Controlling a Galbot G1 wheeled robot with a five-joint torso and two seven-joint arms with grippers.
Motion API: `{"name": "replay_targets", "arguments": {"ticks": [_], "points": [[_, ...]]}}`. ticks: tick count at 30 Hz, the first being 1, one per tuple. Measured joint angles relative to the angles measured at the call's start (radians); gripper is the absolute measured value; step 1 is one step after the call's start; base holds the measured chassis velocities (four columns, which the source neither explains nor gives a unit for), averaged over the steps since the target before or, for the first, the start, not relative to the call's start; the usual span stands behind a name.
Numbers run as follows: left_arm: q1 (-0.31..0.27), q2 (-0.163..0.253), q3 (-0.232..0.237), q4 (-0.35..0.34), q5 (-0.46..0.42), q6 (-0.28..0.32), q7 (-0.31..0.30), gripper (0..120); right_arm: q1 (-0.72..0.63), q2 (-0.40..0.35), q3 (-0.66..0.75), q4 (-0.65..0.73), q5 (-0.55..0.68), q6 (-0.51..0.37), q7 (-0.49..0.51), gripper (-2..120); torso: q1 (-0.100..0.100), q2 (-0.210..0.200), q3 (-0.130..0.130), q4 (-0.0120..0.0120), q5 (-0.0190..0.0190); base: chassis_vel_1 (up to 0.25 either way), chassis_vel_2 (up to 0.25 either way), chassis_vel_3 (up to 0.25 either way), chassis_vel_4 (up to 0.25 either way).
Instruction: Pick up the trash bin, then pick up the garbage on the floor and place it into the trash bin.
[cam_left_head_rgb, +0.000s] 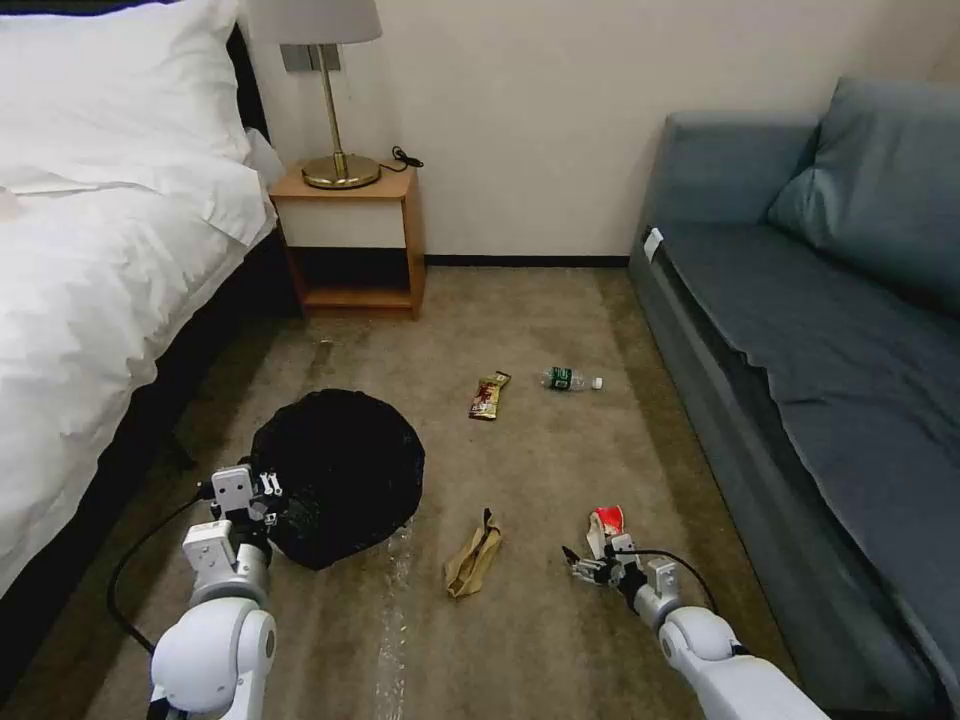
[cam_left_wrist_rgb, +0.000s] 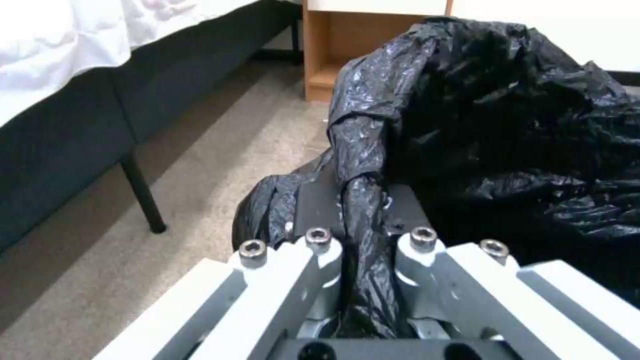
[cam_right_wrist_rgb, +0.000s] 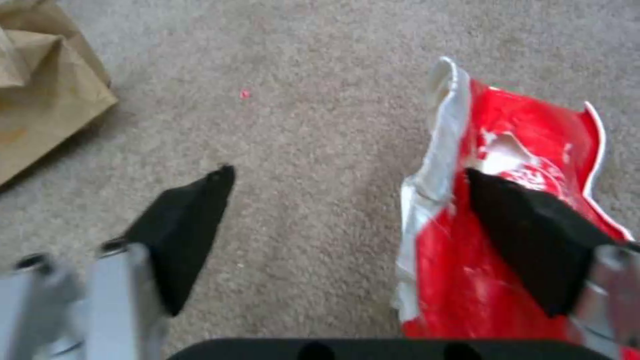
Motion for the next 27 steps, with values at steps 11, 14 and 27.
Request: {"name": "replay_targets", "arguments": {"ticks": [11, 14, 27], "points": [[-0.001, 0.001, 0.008, 0.000, -0.002, 0.000, -0.005, 4, -0.004, -0.008, 0.021, -0.006, -0.003, 0.023, -0.004, 45, 0.000, 0.000, 0.000, 0.0000, 0.0002, 0.000, 0.000, 0.000, 0.000], [-0.002, 0.004, 0.007, 0.000, -0.003, 0.000, -0.006, 4, -0.006, -0.010, 0.024, -0.006, -0.003, 0.028, -0.004, 36, 0.000, 0.000, 0.000, 0.0000, 0.0001, 0.000, 0.000, 0.000, 0.000], [-0.006, 0.020, 0.011, 0.026, -0.015, -0.003, -0.009, 4, -0.012, 0.042, 0.056, -0.009, -0.050, 0.073, -0.015, 0, 0.000, 0.000, 0.000, 0.0000, 0.0003, 0.000, 0.000, 0.000, 0.000]]}}
